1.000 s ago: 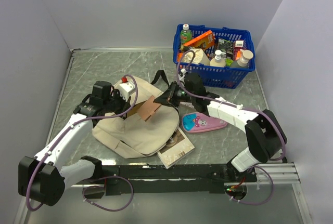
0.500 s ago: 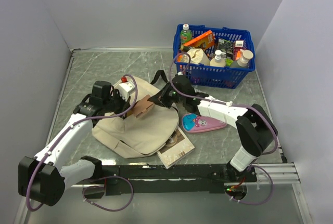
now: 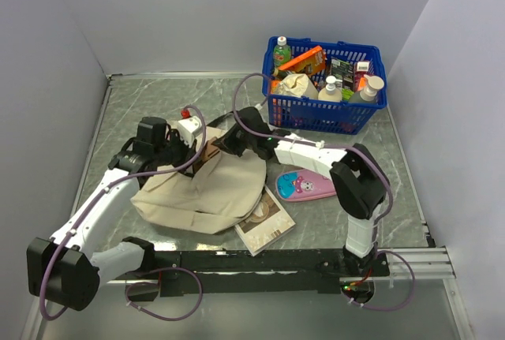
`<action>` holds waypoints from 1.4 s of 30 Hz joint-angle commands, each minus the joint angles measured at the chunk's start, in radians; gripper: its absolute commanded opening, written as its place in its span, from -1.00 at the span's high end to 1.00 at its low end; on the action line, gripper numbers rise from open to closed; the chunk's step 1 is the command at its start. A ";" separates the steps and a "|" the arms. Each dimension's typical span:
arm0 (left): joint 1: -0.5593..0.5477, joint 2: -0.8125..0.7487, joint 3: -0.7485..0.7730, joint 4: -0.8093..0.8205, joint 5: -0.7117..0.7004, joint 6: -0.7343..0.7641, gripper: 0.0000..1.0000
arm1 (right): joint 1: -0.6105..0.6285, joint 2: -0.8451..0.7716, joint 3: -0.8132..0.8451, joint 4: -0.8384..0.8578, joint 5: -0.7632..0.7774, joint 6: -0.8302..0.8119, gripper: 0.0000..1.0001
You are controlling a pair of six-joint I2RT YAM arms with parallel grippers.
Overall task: Pack the student bag
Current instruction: Place the personal item in the student bag.
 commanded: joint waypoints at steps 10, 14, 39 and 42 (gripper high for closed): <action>-0.005 -0.001 0.024 0.043 0.109 0.016 0.98 | 0.087 0.058 0.016 0.155 -0.142 -0.206 0.89; -0.005 0.002 0.017 0.054 0.108 0.025 0.98 | 0.092 0.069 -0.028 0.153 -0.249 -0.278 0.61; -0.005 -0.005 0.000 0.025 0.103 0.059 0.98 | -0.001 -0.091 -0.103 0.029 -0.181 -0.547 0.95; -0.005 -0.007 0.000 0.025 0.111 0.056 0.98 | 0.015 -0.028 -0.057 0.044 -0.193 -0.537 1.00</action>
